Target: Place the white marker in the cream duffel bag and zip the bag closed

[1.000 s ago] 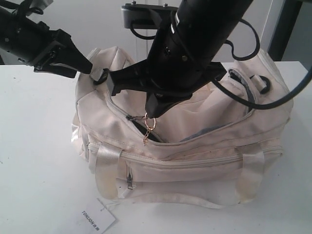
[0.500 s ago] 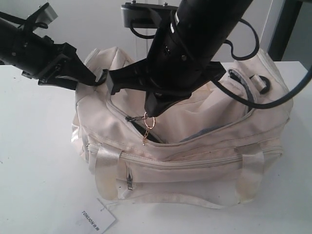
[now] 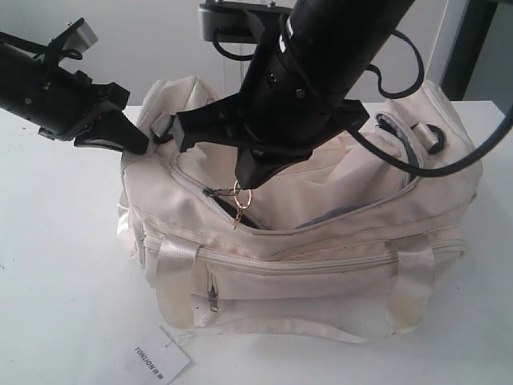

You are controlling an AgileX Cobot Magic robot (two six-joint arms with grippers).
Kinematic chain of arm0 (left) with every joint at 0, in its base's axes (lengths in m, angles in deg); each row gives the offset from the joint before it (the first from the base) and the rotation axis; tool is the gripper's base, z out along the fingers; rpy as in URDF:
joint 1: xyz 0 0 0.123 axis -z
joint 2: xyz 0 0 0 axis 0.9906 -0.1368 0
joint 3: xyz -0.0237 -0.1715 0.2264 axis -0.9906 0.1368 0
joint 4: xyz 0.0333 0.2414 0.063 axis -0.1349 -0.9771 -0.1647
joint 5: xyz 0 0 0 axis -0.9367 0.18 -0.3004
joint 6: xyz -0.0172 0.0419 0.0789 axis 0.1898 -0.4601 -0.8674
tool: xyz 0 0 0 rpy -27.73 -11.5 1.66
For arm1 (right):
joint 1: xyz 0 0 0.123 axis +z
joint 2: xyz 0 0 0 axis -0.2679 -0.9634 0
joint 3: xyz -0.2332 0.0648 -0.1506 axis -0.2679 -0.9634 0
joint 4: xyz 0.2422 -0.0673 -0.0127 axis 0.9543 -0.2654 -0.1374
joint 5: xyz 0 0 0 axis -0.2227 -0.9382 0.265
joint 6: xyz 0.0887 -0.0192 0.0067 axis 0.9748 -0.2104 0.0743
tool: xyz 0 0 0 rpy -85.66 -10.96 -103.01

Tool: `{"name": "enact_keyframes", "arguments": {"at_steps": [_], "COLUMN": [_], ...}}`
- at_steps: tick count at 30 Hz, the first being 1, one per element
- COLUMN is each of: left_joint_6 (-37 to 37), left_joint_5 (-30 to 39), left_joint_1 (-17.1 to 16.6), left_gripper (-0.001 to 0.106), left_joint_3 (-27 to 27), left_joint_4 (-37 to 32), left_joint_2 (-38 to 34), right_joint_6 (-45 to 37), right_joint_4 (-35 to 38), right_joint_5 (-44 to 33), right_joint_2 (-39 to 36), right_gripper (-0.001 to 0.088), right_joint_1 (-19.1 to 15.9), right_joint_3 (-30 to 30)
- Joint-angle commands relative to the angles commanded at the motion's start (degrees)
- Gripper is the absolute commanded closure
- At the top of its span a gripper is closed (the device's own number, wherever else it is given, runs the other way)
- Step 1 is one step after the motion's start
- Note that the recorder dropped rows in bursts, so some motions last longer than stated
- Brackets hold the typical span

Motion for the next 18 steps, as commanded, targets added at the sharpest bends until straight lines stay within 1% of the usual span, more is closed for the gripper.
{"name": "enact_keyframes", "arguments": {"at_steps": [6, 10, 18], "left_joint_6": [-1.7, -1.7, -1.7], "left_joint_5": [-0.3, -0.7, -2.1], "left_joint_1": [0.0, 0.0, 0.0], "left_gripper": [0.105, 0.105, 0.105], "left_joint_3": [0.0, 0.0, 0.0], "left_joint_4": [-0.9, -3.5, -4.4], "left_joint_2": [0.0, 0.0, 0.0], "right_joint_6": [0.0, 0.0, 0.0], "right_joint_4": [0.0, 0.0, -1.4], "right_joint_5": [-2.0, -3.5, -3.7], "right_joint_2": [0.0, 0.0, 1.3], "right_gripper": [0.0868, 0.0868, 0.0868], "right_joint_1": [0.0, 0.0, -0.4], "right_joint_3": [0.0, 0.0, 0.0]}}
